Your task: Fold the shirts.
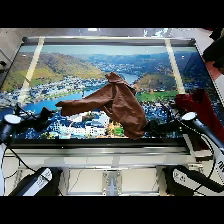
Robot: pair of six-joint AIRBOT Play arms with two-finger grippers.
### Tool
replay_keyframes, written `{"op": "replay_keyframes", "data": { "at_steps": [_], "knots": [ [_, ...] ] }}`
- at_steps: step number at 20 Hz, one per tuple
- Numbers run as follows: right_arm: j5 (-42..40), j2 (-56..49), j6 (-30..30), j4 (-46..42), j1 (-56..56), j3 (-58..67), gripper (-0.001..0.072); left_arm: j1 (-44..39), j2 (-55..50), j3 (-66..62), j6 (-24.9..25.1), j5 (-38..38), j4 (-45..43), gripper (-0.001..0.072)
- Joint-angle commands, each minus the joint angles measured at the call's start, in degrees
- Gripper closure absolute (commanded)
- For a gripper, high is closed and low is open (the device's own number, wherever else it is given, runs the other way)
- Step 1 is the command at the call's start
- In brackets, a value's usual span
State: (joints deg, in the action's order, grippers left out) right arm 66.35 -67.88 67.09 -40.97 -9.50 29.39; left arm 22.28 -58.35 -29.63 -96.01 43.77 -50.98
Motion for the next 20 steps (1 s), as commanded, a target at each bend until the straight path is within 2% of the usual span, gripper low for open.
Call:
{"op": "replay_keyframes", "data": {
  "at_steps": [1, 4, 8, 9, 12, 16, 18, 20],
  "knots": [
    [-1.07, 0.37, -3.69, 3.26, -0.15, -1.33, 0.026, 0.15, -0.37, 5.07, -0.85, -3.96, 11.23, 0.0164],
    [-0.9, 0.37, -3.72, 3.26, -0.15, 0.92, 0.026, -1.27, -1.9, 5.49, 5.44, -6.75, 20.57, 0.0165],
    [0.28, 0.37, -3.58, 3.23, -0.15, 3.72, 0.0262, -5.46, -7.45, 5.49, 17.14, -9.31, 35.34, 0.0174],
    [0.76, 0.37, -3.54, 3.23, -0.15, 3.93, 0.0263, -6.6, -9.25, 5.46, 18.93, -10.49, 37.9, 0.0226],
    [3.1, 0.39, -3.13, 0.33, -0.15, 3.96, 0.0263, -7.96, -12.98, 5.44, 20.65, -11.89, 40.81, 0.0246],
    [2.45, 0.39, -0.22, -9.49, -0.15, 3.96, 0.0264, -7.91, -13.35, 5.16, 20.68, -13.27, 40.81, 0.0246],
    [-0.61, 0.37, 1.99, -12.92, -0.15, 3.93, 0.0264, -7.91, -13.35, 4.9, 20.7, -13.62, 40.81, 0.0247],
    [-9.07, 0.28, 4.46, -9.81, -0.07, 3.54, 0.0264, -7.91, -13.38, 4.81, 20.68, -14.75, 41.24, 0.0246]
  ]
}}
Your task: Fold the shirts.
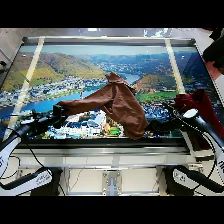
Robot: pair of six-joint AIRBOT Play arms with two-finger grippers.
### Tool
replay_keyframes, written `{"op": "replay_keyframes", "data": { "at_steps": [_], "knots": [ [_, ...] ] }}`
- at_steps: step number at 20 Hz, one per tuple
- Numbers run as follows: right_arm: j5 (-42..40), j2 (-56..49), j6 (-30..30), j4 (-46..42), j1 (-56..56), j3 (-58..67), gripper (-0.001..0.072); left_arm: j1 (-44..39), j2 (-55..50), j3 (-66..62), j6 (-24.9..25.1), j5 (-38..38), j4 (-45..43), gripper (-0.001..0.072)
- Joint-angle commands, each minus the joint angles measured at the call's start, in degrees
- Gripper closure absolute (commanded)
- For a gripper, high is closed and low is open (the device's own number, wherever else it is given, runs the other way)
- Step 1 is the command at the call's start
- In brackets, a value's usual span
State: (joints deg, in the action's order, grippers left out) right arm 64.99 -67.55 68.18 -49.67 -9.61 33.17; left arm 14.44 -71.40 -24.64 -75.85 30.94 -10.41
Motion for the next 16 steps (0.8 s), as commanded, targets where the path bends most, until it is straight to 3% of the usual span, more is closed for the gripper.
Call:
{"op": "replay_keyframes", "data": {
  "at_steps": [1, 4, 11, 14, 15, 16],
  "knots": [
    [-11.74, -0.22, 3.34, 2.16, 0.35, -0.48, 0.0264, -0.07, -0.31, -0.2, 0.52, -2.08, 0.68, 0.0247],
    [-15.72, -2.56, 3.1, 6.69, 3.28, -0.48, 0.0264, -0.07, -0.31, -0.2, 0.52, -2.32, 0.66, 0.0247],
    [-16.79, -7.1, 3.15, 6.88, 8.15, -0.33, 0.0275, -0.07, -0.31, -0.2, 0.52, -2.49, 0.66, 0.0247],
    [-17.84, -7.1, 3.13, 7.89, 8.17, -0.31, 0.0485, -0.07, -0.31, -0.2, 0.52, -2.47, 0.66, 0.0247],
    [-17.29, -7.08, 3.08, 7.8, 8.15, -0.13, 0.0475, -0.07, -0.31, -0.2, 0.52, -2.45, 0.66, 0.0247],
    [-15.47, -6.99, 2.21, 7.43, 8.15, 0.7, 0.0356, -0.07, -0.31, -0.2, 0.52, -2.45, 0.66, 0.0247]
  ]
}}
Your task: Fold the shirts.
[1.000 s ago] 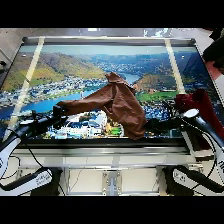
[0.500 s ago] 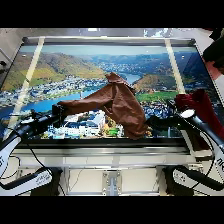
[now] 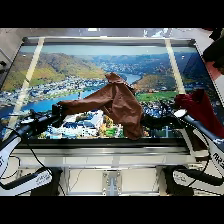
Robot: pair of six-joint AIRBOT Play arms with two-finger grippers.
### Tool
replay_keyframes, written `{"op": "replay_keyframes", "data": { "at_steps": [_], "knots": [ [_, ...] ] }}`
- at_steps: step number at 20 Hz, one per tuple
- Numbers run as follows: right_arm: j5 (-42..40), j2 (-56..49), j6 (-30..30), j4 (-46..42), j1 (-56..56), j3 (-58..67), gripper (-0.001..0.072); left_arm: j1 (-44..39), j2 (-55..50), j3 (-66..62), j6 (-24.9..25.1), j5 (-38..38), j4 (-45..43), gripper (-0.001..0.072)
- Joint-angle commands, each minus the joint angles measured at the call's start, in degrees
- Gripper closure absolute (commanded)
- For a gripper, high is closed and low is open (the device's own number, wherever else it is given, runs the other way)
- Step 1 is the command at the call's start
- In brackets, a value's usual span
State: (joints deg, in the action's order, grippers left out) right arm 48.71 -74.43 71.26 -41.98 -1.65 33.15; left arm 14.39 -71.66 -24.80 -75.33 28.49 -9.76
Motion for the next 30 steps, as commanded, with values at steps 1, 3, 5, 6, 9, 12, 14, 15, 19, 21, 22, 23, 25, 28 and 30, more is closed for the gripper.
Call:
{"op": "replay_keyframes", "data": {
  "at_steps": [1, 3, 5, 6, 9, 12, 14, 15, 19, 21, 22, 23, 25, 28, 30],
  "knots": [
    [2.82, 0.44, -2.43, -0.39, 0.2, 1.97, 0.0293, -0.02, -0.04, -0.04, -0.02, 0.0, 0.0, 0.0246],
    [6.47, 3.52, -2.56, -3.23, 0.17, 5.7, 0.0294, -0.02, -0.04, -0.04, -0.02, 0.04, 0.0, 0.0247],
    [10.27, 8.31, 0.33, -12.37, -1.86, 10.67, 0.0298, -0.02, -0.04, -0.04, -0.02, 0.72, 0.0, 0.0247],
    [11.67, 10.75, 2.38, -17.16, -4.22, 12.7, 0.0298, -0.02, -0.04, -0.04, -0.02, 1.05, 0.0, 0.0246],
    [10.82, 16.83, 6.32, -17.94, -14.56, 11.21, 0.0298, -0.02, -0.04, -0.04, -0.02, 1.07, 0.0, 0.0247],
    [13.88, 14.69, 1.05, -6.82, -21.46, -0.09, 0.0298, -0.02, -0.04, -0.04, -0.02, 1.05, 0.0, 0.0246],
    [13.68, 10.95, -7.37, 4.76, -23.39, -5.88, 0.0297, -0.02, -0.04, -0.04, -0.02, 1.05, 0.0, 0.0247],
    [13.66, 8.39, -10.03, 8.09, -23.39, -7.23, 0.0297, -0.02, -0.04, -0.04, -0.02, 1.05, 0.0, 0.0247],
    [11.28, -0.57, -16.52, 15.89, -19.15, -7.58, 0.0294, -0.02, -0.04, -0.04, -0.02, 1.05, 0.0, 0.0246],
    [8.28, -3.19, -18.45, 19.5, -15.78, -7.32, 0.0294, -0.02, -0.04, -0.04, -0.02, 1.05, 0.0, 0.0247],
    [6.86, -3.67, -18.43, 20.31, -14.25, -7.17, 0.0294, -0.02, -0.04, -0.04, -0.02, 1.05, 0.0, 0.0247],
    [5.33, -3.93, -18.4, 20.85, -12.74, -6.99, 0.0295, -0.02, -0.04, -0.04, -0.02, 0.85, 0.0, 0.0247],
    [2.64, -3.98, -18.4, 22.01, -10.12, -6.95, 0.0298, -0.02, -0.07, -0.04, 0.0, 0.57, -0.02, 0.0247],
    [0.87, -3.98, -18.43, 24.22, -7.5, -6.95, 0.0351, -0.02, -0.07, -0.04, 0.0, 0.55, -0.02, 0.0247],
    [1.9, -3.96, -19.65, 25.38, -7.13, -6.51, 0.0698, 0.0, -0.02, -0.09, 0.0, 0.55, 0.0, 0.0607]
  ]
}}
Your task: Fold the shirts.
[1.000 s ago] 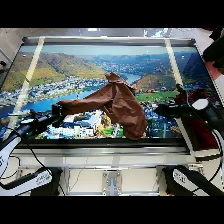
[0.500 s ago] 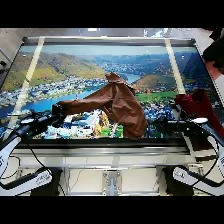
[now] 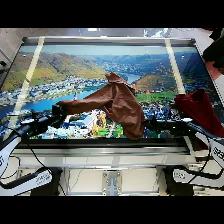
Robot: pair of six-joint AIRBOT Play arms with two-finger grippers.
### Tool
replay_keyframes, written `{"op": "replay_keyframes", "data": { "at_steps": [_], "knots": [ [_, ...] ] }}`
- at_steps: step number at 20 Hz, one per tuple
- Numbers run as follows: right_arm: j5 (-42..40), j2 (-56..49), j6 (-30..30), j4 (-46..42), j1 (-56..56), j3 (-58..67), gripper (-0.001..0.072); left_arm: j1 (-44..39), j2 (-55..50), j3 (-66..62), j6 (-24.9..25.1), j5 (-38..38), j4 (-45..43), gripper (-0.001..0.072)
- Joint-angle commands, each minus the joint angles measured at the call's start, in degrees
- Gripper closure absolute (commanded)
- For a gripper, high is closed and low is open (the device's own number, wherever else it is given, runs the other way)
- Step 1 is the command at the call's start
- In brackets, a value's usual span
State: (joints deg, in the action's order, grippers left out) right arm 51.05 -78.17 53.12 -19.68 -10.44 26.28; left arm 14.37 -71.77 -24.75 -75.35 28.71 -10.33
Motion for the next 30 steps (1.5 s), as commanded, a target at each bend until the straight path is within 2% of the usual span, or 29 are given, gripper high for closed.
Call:
{"op": "replay_keyframes", "data": {
  "at_steps": [1, 3, 5, 9, 12, 14, 17, 18, 19, 21, 22, 26, 30],
  "knots": [
    [2.12, -0.15, -3.98, 4.22, 1.57, 1.18, 0.0697, 0.09, 0.44, -0.44, 0.79, 0.2, 0.59, 0.0693],
    [8.72, 1.38, -5.25, 5.35, 1.51, 4.72, 0.0698, 2.1, 3.21, -2.47, 4.72, 1.75, 0.55, 0.0694],
    [14.88, 6.6, -3.28, 4.57, 1.49, 9.97, 0.0698, 6.93, 10.01, -5.75, 10.71, 5.68, 0.5, 0.0695],
    [23.52, 24.04, 7.43, 0.13, 1.51, 24.15, 0.0698, 22.03, 30.08, -13.38, 11.74, 17.66, -1.51, 0.0695],
    [20.85, 37.05, 14.1, -7.76, 1.51, 38.49, 0.0699, 31.43, 42.62, -21.24, 11.72, 23.43, -2.05, 0.0696],
    [18.27, 41.38, 17.18, -14.43, 1.51, 49.59, 0.0699, 33.7, 46.21, -27.8, 11.74, 24.13, -2.8, 0.0696],
    [17.73, 40.89, 20.04, -27.39, 1.51, 64.96, 0.0701, 33.62, 44.06, -38.14, 10.8, 31.3, -12.9, 0.0696],
    [17.77, 39.89, 21.18, -31.47, 1.51, 67.73, 0.0701, 33.44, 42.34, -40.28, 7.21, 35.89, -16.37, 0.0696],
    [18.08, 38.75, 21.73, -33.66, 1.51, 68.39, 0.0701, 33.11, 40.85, -40.59, 3.74, 40.37, -17.92, 0.0696],
    [22.64, 34.56, 21.86, -34.49, 1.51, 67.67, 0.0701, 30.64, 37.05, -38.8, 2.58, 48.68, -20.37, 0.0696],
    [25.14, 31.8, 21.86, -34.45, 1.51, 66.88, 0.0701, 27.96, 34.93, -36.72, 1.36, 50.29, -22.84, 0.0696],
    [28.33, 19.04, 21.53, -34.1, 1.55, 60.54, 0.07, 11.19, 24.24, -24.24, -0.79, 45.68, -36.0, 0.0695],
    [23.58, 6.73, 19.28, -33.88, 1.57, 54.84, 0.0699, -0.46, 6.8, -17.92, -2.29, 28.3, -38.64, 0.0695]
  ]
}}
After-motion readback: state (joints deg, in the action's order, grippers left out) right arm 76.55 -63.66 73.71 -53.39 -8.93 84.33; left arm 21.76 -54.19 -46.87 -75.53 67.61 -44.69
